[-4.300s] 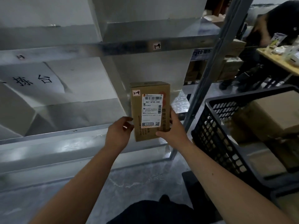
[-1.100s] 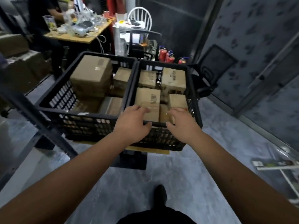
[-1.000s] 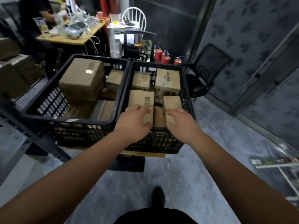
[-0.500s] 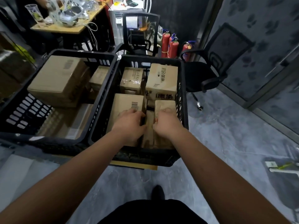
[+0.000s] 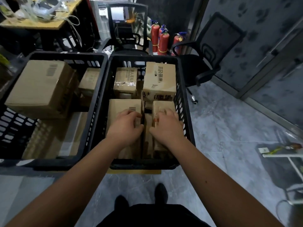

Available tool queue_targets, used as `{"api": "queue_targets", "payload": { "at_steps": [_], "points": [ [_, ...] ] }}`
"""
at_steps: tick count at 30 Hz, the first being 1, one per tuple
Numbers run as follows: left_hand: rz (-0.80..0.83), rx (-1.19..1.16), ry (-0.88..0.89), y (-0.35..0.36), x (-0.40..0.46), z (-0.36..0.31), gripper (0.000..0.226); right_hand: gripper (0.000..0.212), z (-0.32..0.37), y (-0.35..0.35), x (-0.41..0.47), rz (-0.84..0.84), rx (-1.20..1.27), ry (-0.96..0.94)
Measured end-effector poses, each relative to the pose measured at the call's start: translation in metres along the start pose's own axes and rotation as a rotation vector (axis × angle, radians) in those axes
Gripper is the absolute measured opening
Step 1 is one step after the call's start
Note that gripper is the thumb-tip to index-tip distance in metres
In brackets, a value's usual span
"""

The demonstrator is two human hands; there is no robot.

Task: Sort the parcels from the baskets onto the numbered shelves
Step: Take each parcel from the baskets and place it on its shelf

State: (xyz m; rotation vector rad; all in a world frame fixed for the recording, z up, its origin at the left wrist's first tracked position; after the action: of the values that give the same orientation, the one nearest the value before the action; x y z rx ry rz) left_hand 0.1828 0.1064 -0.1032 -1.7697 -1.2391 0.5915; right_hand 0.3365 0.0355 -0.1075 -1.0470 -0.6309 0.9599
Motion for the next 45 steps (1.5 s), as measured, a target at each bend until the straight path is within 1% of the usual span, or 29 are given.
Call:
{"api": "queue_targets", "payload": {
  "at_steps": [3, 6, 8, 11, 13, 15, 17, 18, 19, 20, 23, 24, 26, 30, 33, 36, 38, 41, 43, 45],
  "points": [
    [-0.022, -0.099, -0.029, -0.011, 0.008, 0.007, 0.045, 0.077, 0.008, -0.021, -0.006, -0.084, 0.113, 0.045],
    [-0.039, -0.195, -0.072, -0.026, 0.017, 0.012, 0.045, 0.077, 0.009, -0.041, -0.011, -0.202, 0.349, 0.115],
    [-0.054, -0.241, -0.075, -0.033, 0.022, 0.013, 0.042, 0.075, 0.008, -0.049, -0.014, -0.264, 0.557, 0.17],
    [-0.05, -0.383, -0.174, -0.035, 0.027, 0.021, 0.038, 0.073, 0.0, -0.054, -0.015, -0.305, 0.991, 0.359],
    [-0.002, -0.481, -0.213, -0.031, 0.03, 0.025, 0.037, 0.075, -0.003, -0.049, -0.012, -0.268, 1.291, 0.489],
    [0.051, -0.626, -0.257, -0.026, 0.03, 0.025, 0.032, 0.073, -0.001, -0.035, -0.01, -0.199, 1.583, 0.603],
    [0.086, -0.792, -0.325, -0.024, 0.028, 0.023, 0.022, 0.075, 0.009, -0.017, -0.013, -0.045, 1.884, 0.688],
    [0.12, -0.86, -0.369, -0.023, 0.025, 0.022, 0.02, 0.077, 0.017, -0.01, -0.014, 0.043, 2.002, 0.691],
    [0.159, -0.91, -0.408, -0.02, 0.023, 0.022, 0.023, 0.077, 0.024, -0.006, -0.017, 0.115, 2.079, 0.682],
    [0.199, -0.945, -0.441, -0.017, 0.021, 0.021, 0.028, 0.074, 0.027, -0.003, -0.018, 0.138, 2.095, 0.681],
    [0.263, -1.0, -0.481, -0.015, 0.018, 0.019, 0.048, 0.061, 0.024, 0.004, -0.017, 0.087, 2.046, 0.707],
    [0.26, -1.017, -0.481, -0.017, 0.019, 0.018, 0.049, 0.057, 0.023, 0.006, -0.016, 0.075, 2.032, 0.716],
    [0.236, -1.057, -0.484, -0.023, 0.021, 0.016, 0.043, 0.047, 0.018, 0.008, -0.012, 0.009, 1.948, 0.726],
    [0.182, -1.098, -0.488, -0.033, 0.027, 0.019, 0.036, 0.039, 0.007, 0.003, -0.001, -0.124, 1.635, 0.653],
    [0.152, -1.085, -0.481, -0.033, 0.03, 0.021, 0.044, 0.03, 0.005, -0.003, 0.001, -0.211, 1.432, 0.61],
    [0.125, -1.069, -0.406, -0.035, 0.033, 0.015, 0.044, 0.031, 0.002, -0.004, 0.006, -0.239, 1.26, 0.556],
    [0.09, -1.066, -0.387, -0.037, 0.035, 0.013, 0.044, 0.029, 0.003, -0.006, 0.007, -0.201, 1.209, 0.535],
    [0.049, -1.086, -0.409, -0.038, 0.037, 0.013, 0.043, 0.027, 0.004, -0.011, 0.01, -0.138, 1.125, 0.469],
    [0.011, -1.116, -0.435, -0.039, 0.039, 0.012, 0.043, 0.037, 0.007, -0.015, 0.01, -0.092, 1.047, 0.398],
    [-0.046, -1.141, -0.474, -0.039, 0.042, 0.013, 0.046, 0.051, 0.008, -0.015, 0.012, -0.059, 1.036, 0.323]
  ]
}}
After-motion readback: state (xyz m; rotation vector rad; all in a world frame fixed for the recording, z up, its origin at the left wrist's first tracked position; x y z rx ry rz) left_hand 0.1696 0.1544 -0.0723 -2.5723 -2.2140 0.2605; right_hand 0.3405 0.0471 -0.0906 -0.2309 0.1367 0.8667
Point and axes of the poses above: each hand's wrist, its own x-axis towards the middle knuckle, its own y-axis out of the palm, z = x × y, the point moved 7 cm from there along x, towards the middle knuckle, and after that the axes turned 15 degrees about -z, right-handed, at the moved point
